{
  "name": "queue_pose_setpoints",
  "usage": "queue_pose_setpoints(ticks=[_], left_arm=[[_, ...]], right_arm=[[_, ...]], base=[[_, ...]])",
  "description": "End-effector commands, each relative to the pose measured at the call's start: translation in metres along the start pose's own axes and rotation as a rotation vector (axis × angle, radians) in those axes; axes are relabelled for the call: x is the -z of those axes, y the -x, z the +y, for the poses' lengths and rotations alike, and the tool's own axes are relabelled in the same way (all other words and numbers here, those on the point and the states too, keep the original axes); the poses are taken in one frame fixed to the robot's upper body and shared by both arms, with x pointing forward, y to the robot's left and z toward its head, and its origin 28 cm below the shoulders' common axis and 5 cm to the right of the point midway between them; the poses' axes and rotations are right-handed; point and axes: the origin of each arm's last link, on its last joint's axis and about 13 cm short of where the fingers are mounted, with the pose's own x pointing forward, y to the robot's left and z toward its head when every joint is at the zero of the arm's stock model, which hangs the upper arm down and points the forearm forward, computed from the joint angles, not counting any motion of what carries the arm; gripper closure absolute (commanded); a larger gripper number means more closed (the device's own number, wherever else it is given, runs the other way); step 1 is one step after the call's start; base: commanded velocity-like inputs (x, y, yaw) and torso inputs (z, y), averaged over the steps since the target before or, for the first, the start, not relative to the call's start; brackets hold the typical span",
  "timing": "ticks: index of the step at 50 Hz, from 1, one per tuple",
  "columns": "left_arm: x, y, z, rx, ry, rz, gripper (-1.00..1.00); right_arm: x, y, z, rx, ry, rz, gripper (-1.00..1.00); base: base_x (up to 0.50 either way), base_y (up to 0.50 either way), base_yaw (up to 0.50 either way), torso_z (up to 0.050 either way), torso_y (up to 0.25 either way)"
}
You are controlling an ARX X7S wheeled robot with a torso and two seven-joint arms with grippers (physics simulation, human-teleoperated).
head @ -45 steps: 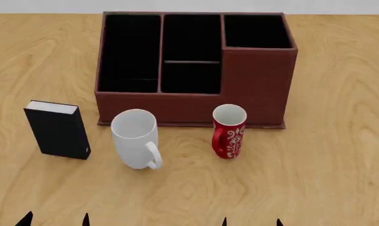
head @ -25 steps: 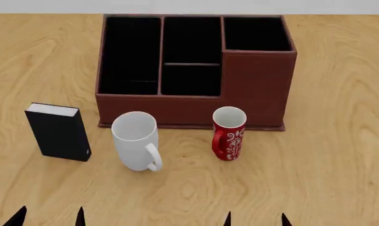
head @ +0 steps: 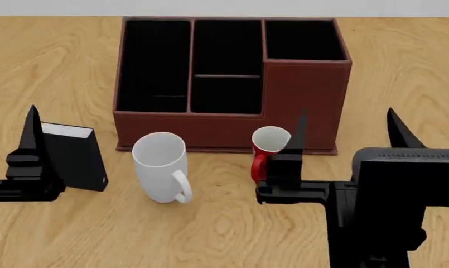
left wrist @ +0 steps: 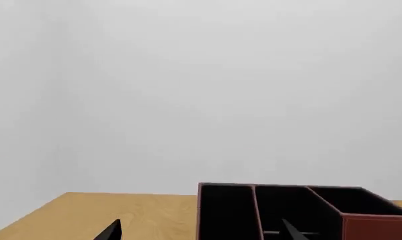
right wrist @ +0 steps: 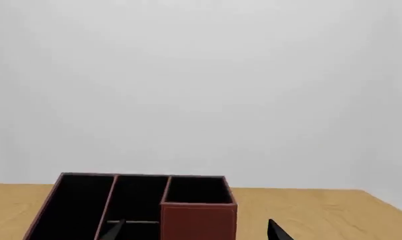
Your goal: Pick up the white mug and place it to the right of the caddy.
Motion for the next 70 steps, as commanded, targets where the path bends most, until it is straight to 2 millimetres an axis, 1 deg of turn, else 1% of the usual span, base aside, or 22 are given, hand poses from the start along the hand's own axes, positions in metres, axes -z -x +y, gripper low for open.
queue_pose_setpoints(ticks=[1,5,12,21,27,31,39,42,57,70], left_arm=[[-0.035,-0.002,0.002,-0.007,-0.009,-0.102,-1.00],[-0.036,-0.004,0.001,-0.005,-0.004,-0.111,-1.00],[-0.039,-0.006,0.000,-0.003,-0.006,-0.114,-1.00],[-0.039,-0.004,0.000,-0.002,0.003,-0.118,-1.00],[-0.034,-0.004,0.003,-0.010,0.006,-0.109,-1.00],[-0.036,-0.003,0.003,-0.009,0.008,-0.114,-1.00],[-0.030,-0.005,0.003,-0.021,0.004,-0.104,-1.00],[-0.034,-0.002,0.002,-0.017,0.000,-0.111,-1.00],[-0.037,0.001,0.002,-0.014,-0.001,-0.120,-1.00],[-0.036,0.001,0.002,-0.011,-0.001,-0.120,-1.00]], right_arm=[[-0.046,-0.004,-0.008,0.007,0.000,-0.086,-1.00],[-0.054,-0.005,-0.012,0.015,0.002,-0.104,-1.00],[-0.059,-0.006,-0.015,0.042,0.009,-0.119,-1.00],[-0.060,-0.008,-0.016,0.048,-0.017,-0.124,-1.00],[-0.061,-0.006,-0.016,0.041,-0.029,-0.125,-1.00],[-0.061,-0.005,-0.016,0.036,-0.035,-0.125,-1.00],[-0.059,-0.003,-0.017,0.033,-0.023,-0.136,-1.00],[-0.059,-0.003,-0.018,0.026,-0.031,-0.130,-1.00],[-0.059,0.000,-0.019,0.032,-0.035,-0.130,-1.00],[-0.059,-0.001,-0.019,0.033,-0.041,-0.128,-1.00]], base=[[0.00,0.00,0.00,0.000,0.000],[0.00,0.00,0.00,0.000,0.000],[0.00,0.00,0.00,0.000,0.000],[0.00,0.00,0.00,0.000,0.000],[0.00,0.00,0.00,0.000,0.000],[0.00,0.00,0.00,0.000,0.000],[0.18,0.00,0.00,0.000,0.000],[0.18,0.00,0.00,0.000,0.000],[0.18,0.00,0.00,0.000,0.000],[0.18,0.00,0.00,0.000,0.000]])
